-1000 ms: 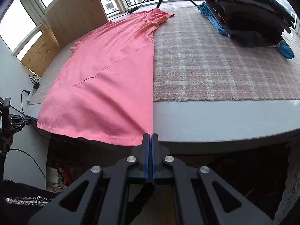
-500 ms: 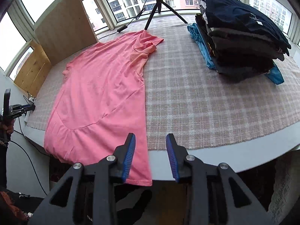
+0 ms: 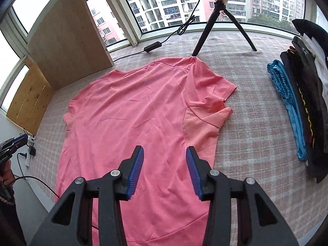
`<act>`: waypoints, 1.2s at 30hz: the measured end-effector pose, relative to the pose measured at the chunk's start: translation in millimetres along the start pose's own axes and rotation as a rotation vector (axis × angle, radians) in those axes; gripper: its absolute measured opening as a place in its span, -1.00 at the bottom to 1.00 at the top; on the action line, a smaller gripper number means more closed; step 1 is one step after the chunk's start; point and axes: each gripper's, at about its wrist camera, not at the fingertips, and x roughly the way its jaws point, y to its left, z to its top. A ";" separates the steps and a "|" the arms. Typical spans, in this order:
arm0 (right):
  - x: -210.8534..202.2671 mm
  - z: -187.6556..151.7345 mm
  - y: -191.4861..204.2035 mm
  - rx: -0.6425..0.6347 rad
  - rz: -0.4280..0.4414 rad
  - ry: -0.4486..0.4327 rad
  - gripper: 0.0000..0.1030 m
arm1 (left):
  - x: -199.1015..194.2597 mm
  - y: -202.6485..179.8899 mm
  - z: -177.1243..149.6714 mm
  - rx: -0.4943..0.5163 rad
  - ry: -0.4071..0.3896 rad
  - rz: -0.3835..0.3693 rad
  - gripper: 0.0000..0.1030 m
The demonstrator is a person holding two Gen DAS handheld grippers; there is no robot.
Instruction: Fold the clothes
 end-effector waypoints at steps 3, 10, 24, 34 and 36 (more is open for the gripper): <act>21.2 3.7 4.9 0.021 -0.020 0.026 -0.18 | -11.5 -5.7 -15.8 -0.059 -0.020 0.083 -0.57; 34.1 9.8 21.8 -0.049 -0.045 0.060 -0.18 | -7.4 -24.4 -43.4 -0.080 0.035 0.158 -0.56; 12.3 8.7 -20.2 -0.046 -0.139 -0.046 0.05 | -0.1 -37.6 -20.7 -0.086 0.027 0.123 -0.30; 41.1 27.5 -20.8 0.009 -0.167 -0.015 0.05 | 15.9 -20.4 -3.6 0.005 0.038 0.112 -0.16; 42.1 30.7 -21.3 0.006 -0.168 -0.024 0.05 | 28.1 -6.9 -4.4 0.000 0.051 0.078 -0.16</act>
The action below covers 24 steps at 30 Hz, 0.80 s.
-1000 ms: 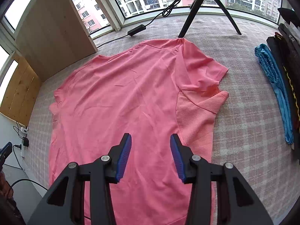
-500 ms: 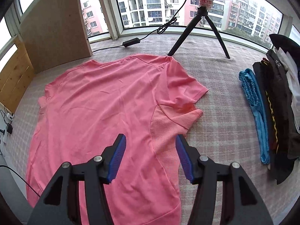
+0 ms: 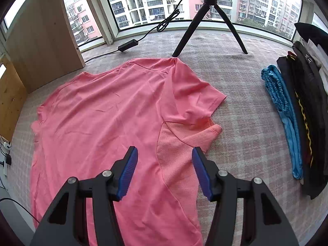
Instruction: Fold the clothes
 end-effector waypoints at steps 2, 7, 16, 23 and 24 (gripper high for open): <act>-0.7 2.6 -7.5 0.006 -0.016 -0.008 0.05 | 18.6 14.3 3.6 -0.008 0.028 -0.039 -0.16; -4.2 9.8 -42.8 0.072 -0.053 -0.004 0.05 | 88.1 40.3 26.3 0.051 0.124 -0.055 -0.16; 24.6 56.1 -84.6 0.101 -0.084 -0.036 0.05 | 173.4 68.8 96.5 0.115 0.145 0.054 -0.16; 67.4 112.0 -71.5 -0.050 -0.028 -0.043 0.05 | 219.7 57.2 121.3 0.246 0.169 0.063 -0.16; 74.7 117.4 -68.3 -0.065 -0.002 -0.028 0.05 | 223.6 56.2 122.9 0.247 0.173 0.049 -0.16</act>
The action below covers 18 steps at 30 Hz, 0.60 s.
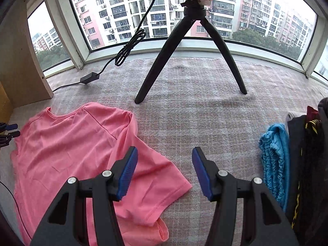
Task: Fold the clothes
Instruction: 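Move the right tool to the collar and grasp the shirt edge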
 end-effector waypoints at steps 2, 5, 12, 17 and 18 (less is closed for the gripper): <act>14.7 10.4 5.8 -0.029 0.051 0.029 0.05 | 4.1 0.4 2.8 -0.012 -0.002 -0.024 -0.16; 30.0 14.3 15.3 -0.074 0.071 0.080 0.05 | 7.5 -0.2 3.5 -0.012 -0.003 -0.031 -0.17; 34.9 18.7 28.4 -0.215 -0.044 0.117 -0.97 | 6.3 6.8 1.0 -0.009 0.000 -0.018 -0.19; 26.4 29.7 29.7 -0.275 -0.207 0.094 -0.02 | -24.4 36.8 -17.4 -0.058 -0.027 -0.030 -0.19; 25.6 28.3 28.1 -0.267 -0.209 0.113 0.01 | -29.2 43.3 -26.1 -0.058 -0.018 -0.040 -0.19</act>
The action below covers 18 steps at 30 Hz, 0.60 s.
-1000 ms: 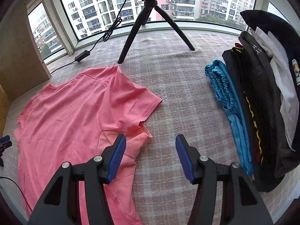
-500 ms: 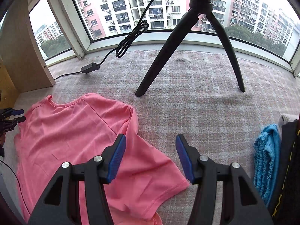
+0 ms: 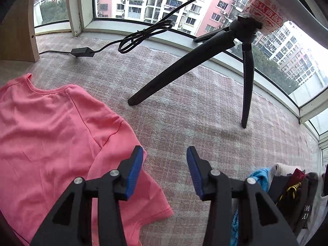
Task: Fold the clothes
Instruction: 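Move the right tool to the collar and grasp the shirt edge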
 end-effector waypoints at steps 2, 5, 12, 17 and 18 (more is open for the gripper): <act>-14.6 -11.0 -5.4 0.038 0.000 -0.050 0.01 | -7.5 11.5 -17.4 0.006 0.018 0.000 -0.19; -39.9 -30.1 -8.2 0.102 0.062 -0.107 0.00 | -12.6 15.9 -40.5 -0.014 0.063 0.020 -0.19; -99.3 -13.5 104.1 -0.130 0.359 -0.182 -0.45 | -40.7 -20.2 -102.5 -0.009 -0.005 -0.103 -0.19; -102.8 49.0 255.2 -0.405 0.527 -0.203 -0.44 | -44.0 -30.6 -119.0 -0.045 -0.049 -0.154 -0.19; -96.3 60.2 286.8 -0.460 0.557 -0.181 -0.43 | -46.7 -29.9 -121.6 -0.052 -0.061 -0.162 -0.19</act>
